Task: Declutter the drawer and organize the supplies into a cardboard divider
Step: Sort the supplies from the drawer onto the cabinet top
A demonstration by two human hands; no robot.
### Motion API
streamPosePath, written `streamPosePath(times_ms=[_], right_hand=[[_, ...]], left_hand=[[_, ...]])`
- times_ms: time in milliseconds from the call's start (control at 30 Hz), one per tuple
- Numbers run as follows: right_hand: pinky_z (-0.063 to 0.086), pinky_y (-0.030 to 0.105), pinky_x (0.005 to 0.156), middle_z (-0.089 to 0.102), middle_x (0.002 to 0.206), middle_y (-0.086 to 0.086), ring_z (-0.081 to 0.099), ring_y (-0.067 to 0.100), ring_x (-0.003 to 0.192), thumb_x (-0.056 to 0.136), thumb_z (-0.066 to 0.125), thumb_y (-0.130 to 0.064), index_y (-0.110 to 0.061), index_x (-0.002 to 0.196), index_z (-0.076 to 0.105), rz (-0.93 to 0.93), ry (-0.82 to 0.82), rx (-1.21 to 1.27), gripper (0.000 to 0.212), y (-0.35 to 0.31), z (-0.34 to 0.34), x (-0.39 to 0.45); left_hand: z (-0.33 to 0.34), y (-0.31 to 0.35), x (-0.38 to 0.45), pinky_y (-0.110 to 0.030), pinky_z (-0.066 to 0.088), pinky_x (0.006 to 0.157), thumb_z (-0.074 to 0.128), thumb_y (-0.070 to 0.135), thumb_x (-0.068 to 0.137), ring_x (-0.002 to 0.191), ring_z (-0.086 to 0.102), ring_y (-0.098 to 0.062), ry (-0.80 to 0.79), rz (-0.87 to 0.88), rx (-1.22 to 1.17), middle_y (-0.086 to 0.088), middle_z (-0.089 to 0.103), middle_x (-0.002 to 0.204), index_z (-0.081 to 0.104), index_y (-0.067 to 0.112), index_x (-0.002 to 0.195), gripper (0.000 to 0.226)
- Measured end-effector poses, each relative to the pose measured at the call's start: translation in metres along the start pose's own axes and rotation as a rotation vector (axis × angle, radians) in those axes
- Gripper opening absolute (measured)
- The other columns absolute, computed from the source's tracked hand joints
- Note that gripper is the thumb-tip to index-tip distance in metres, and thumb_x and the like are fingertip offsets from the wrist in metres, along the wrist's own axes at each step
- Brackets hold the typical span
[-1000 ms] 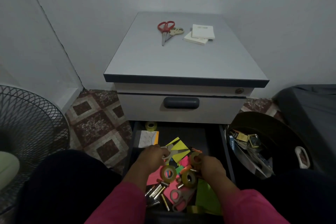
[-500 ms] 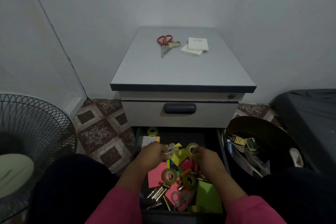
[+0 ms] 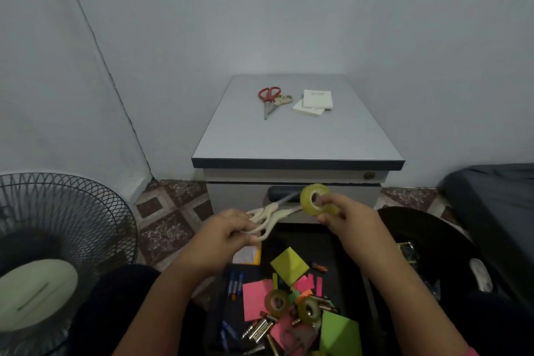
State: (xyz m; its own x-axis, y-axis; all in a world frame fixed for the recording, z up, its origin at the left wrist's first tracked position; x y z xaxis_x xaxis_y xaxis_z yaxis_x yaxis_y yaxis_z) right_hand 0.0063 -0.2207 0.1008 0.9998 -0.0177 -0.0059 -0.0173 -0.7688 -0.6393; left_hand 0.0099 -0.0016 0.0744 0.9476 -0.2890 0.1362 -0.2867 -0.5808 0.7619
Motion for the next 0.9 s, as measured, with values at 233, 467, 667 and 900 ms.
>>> streamPosePath(times_ms=[233, 467, 667, 900], right_hand=[[0.038, 0.027, 0.066, 0.054, 0.092, 0.000, 0.053, 0.017, 0.082, 0.092, 0.061, -0.026, -0.032, 0.108, 0.061, -0.116, 0.083, 0.003, 0.017, -0.051, -0.043, 0.041], [0.045, 0.032, 0.074, 0.058, 0.095, 0.000, 0.054, 0.023, 0.092, 0.094, 0.054, -0.018, -0.029, 0.117, 0.057, -0.212, 0.045, -0.267, 0.025, -0.099, -0.015, 0.126], [0.039, 0.039, 0.080, 0.054, 0.112, 0.014, 0.047, 0.033, 0.105, 0.099, 0.037, -0.028, -0.027, 0.126, 0.050, -0.298, 0.065, -0.478, 0.030, -0.115, 0.012, 0.175], [0.035, 0.038, 0.082, 0.054, 0.108, 0.007, 0.044, 0.026, 0.100, 0.092, 0.040, -0.042, -0.031, 0.121, 0.056, -0.404, 0.243, -0.513, 0.036, -0.110, 0.011, 0.190]], left_hand=[[-0.066, 0.027, 0.022, -0.011, 0.041, 0.068, 0.072, 0.011, 0.082, 0.080, 0.057, 0.001, 0.396, 0.007, -0.053, 0.010, 0.062, 0.090, 0.066, 0.037, 0.078, 0.027], [-0.087, 0.028, 0.108, -0.024, 0.039, 0.075, 0.063, 0.020, 0.091, 0.089, 0.058, -0.018, 0.505, -0.104, 0.175, -0.007, 0.065, 0.103, 0.071, 0.006, 0.109, 0.024], [-0.092, -0.001, 0.169, -0.030, 0.045, 0.071, 0.061, 0.021, 0.091, 0.086, 0.062, -0.024, 0.527, -0.185, 0.126, -0.008, 0.067, 0.097, 0.071, 0.009, 0.103, 0.020], [-0.100, -0.019, 0.216, -0.030, 0.047, 0.071, 0.061, 0.023, 0.092, 0.085, 0.061, -0.022, 0.527, -0.192, 0.108, -0.006, 0.069, 0.096, 0.071, 0.010, 0.104, 0.021]])
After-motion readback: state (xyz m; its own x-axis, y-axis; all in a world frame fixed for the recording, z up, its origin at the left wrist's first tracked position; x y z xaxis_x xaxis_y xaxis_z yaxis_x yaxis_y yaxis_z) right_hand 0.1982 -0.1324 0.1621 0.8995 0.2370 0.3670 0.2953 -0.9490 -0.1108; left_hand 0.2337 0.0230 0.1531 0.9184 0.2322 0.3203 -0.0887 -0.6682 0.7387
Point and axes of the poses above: each hand's wrist, its own x-axis towards the middle knuckle, its own z-axis out of the palm, y = z × x, the point moved 9 cm from there along x, towards the middle knuckle
